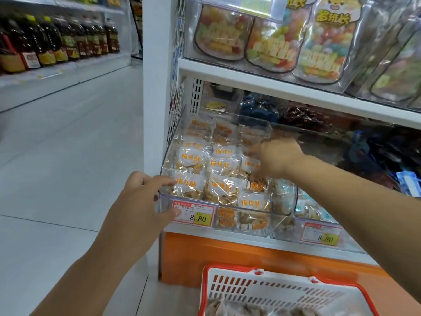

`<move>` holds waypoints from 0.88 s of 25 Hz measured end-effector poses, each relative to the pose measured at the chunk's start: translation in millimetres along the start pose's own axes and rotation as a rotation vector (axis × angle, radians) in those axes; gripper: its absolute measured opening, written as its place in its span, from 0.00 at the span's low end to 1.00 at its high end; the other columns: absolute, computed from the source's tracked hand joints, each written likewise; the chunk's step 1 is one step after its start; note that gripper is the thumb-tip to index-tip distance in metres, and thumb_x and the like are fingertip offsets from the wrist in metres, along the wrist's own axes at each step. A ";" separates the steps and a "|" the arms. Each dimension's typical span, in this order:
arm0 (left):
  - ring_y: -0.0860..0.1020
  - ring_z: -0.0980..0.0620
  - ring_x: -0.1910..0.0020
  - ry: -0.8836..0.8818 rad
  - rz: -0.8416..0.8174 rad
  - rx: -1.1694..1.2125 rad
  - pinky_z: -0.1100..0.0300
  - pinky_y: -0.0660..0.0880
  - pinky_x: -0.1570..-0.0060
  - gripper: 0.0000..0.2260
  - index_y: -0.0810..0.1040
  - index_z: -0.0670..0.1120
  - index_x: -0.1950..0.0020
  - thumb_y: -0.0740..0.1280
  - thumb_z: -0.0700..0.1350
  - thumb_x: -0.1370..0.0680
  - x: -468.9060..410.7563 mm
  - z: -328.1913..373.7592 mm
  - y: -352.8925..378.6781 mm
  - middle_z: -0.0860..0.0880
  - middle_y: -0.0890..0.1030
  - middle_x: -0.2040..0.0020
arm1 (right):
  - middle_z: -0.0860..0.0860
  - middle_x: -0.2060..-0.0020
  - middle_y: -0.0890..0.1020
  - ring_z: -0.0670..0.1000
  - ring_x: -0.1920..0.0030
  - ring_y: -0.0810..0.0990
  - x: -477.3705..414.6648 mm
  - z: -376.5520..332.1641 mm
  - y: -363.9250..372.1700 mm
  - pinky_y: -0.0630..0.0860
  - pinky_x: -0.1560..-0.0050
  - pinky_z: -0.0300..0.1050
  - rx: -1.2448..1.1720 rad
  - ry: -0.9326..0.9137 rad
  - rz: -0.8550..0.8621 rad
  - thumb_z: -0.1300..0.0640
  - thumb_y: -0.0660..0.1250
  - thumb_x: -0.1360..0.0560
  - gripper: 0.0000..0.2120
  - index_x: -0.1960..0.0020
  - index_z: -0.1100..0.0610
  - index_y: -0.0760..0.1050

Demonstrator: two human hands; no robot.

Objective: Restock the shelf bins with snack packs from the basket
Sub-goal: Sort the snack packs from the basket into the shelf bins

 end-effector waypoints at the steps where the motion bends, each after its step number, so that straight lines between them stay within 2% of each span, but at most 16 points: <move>1: 0.74 0.53 0.48 -0.003 0.006 -0.007 0.63 0.74 0.51 0.24 0.76 0.54 0.35 0.77 0.46 0.29 0.2 1.1 -0.4 0.54 0.69 0.46 | 0.49 0.39 0.79 0.55 0.41 0.77 2.2 3.1 -1.0 0.74 0.45 0.48 -0.009 0.007 0.010 0.34 0.69 0.30 0.32 0.29 0.40 0.66; 2: 0.74 0.53 0.47 -0.004 0.017 -0.022 0.61 0.75 0.50 0.24 0.77 0.53 0.35 0.77 0.46 0.30 0.7 1.9 -1.1 0.53 0.68 0.46 | 0.50 0.38 0.78 0.56 0.39 0.75 7.0 8.5 -3.2 0.72 0.42 0.50 -0.035 0.022 0.048 0.34 0.68 0.30 0.32 0.28 0.39 0.65; 4: 0.72 0.52 0.47 0.026 0.097 -0.081 0.62 0.72 0.54 0.24 0.78 0.52 0.37 0.79 0.46 0.32 4.4 6.5 -6.8 0.53 0.67 0.48 | 0.52 0.36 0.76 0.58 0.36 0.71 27.6 22.2 -11.4 0.68 0.38 0.52 -0.190 0.077 0.229 0.38 0.67 0.27 0.30 0.27 0.40 0.64; 7: 0.69 0.54 0.49 0.182 0.225 -0.096 0.68 0.66 0.60 0.19 0.80 0.52 0.42 0.78 0.47 0.31 22.4 34.0 -8.7 0.54 0.66 0.50 | 0.51 0.46 0.79 0.52 0.45 0.71 100.1 36.8 -7.8 0.68 0.45 0.43 -0.657 0.131 0.638 0.50 0.68 0.24 0.19 0.34 0.51 0.74; 9: 0.71 0.56 0.51 0.272 0.134 -0.049 0.68 0.68 0.59 0.15 0.80 0.54 0.43 0.74 0.49 0.28 39.6 55.0 13.2 0.56 0.67 0.50 | 0.45 0.54 0.78 0.46 0.53 0.71 155.0 31.9 14.6 0.67 0.53 0.35 -0.862 0.145 0.806 0.58 0.67 0.23 0.12 0.40 0.54 0.77; 11: 0.73 0.58 0.52 0.306 -0.113 -0.031 0.64 0.73 0.56 0.13 0.77 0.57 0.41 0.71 0.52 0.25 63.9 68.3 62.0 0.58 0.68 0.48 | 0.39 0.57 0.74 0.44 0.58 0.71 199.2 21.9 62.2 0.66 0.57 0.31 -0.988 0.210 0.821 0.61 0.65 0.22 0.10 0.43 0.55 0.78; 13: 0.73 0.58 0.51 0.319 -0.363 -0.045 0.58 0.76 0.52 0.13 0.76 0.57 0.39 0.69 0.53 0.23 96.2 70.8 116.7 0.58 0.68 0.47 | 0.42 0.56 0.76 0.45 0.58 0.73 228.3 14.3 132.9 0.66 0.59 0.31 -1.058 0.310 0.689 0.62 0.62 0.22 0.09 0.44 0.56 0.78; 14: 0.73 0.58 0.51 0.316 -0.476 -0.061 0.57 0.76 0.50 0.13 0.75 0.57 0.38 0.68 0.53 0.23 114.5 68.3 143.3 0.58 0.68 0.46 | 0.46 0.53 0.78 0.47 0.57 0.74 240.5 12.0 174.1 0.66 0.59 0.32 -1.082 0.372 0.530 0.63 0.61 0.21 0.10 0.44 0.56 0.78; 17: 0.73 0.56 0.42 0.246 -0.767 -0.160 0.59 0.74 0.43 0.16 0.73 0.55 0.33 0.65 0.51 0.21 161.3 47.8 212.7 0.57 0.69 0.36 | 0.62 0.42 0.79 0.55 0.54 0.78 276.5 9.0 299.7 0.71 0.57 0.35 -1.155 0.556 -0.187 0.64 0.60 0.21 0.13 0.38 0.63 0.75; 19: 0.71 0.53 0.36 0.204 -0.860 -0.212 0.57 0.70 0.36 0.18 0.72 0.53 0.31 0.64 0.50 0.21 184.5 31.1 247.7 0.54 0.67 0.30 | 0.63 0.35 0.74 0.60 0.41 0.77 303.5 6.2 360.0 0.73 0.48 0.42 -1.071 0.635 -0.549 0.62 0.60 0.21 0.20 0.30 0.63 0.67; 20: 0.71 0.53 0.36 0.148 -0.894 -0.209 0.57 0.70 0.36 0.18 0.72 0.53 0.30 0.65 0.50 0.21 195.1 20.6 262.2 0.53 0.68 0.29 | 0.61 0.32 0.72 0.60 0.37 0.74 313.0 2.7 380.0 0.73 0.44 0.44 -1.016 0.632 -0.656 0.58 0.61 0.21 0.23 0.27 0.61 0.64; 22: 0.75 0.55 0.42 0.022 -0.954 -0.200 0.56 0.74 0.40 0.17 0.73 0.53 0.32 0.65 0.50 0.21 215.0 1.3 284.4 0.51 0.71 0.33 | 0.57 0.29 0.66 0.59 0.33 0.69 322.2 -14.4 409.5 0.70 0.36 0.48 -0.870 0.501 -0.750 0.46 0.64 0.23 0.31 0.24 0.54 0.58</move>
Point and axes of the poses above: each hand's wrist, its own x-axis away from the middle knuckle, its own y-axis out of the palm, z = x × y, the point moved 6 cm from there along -x, towards the middle knuckle
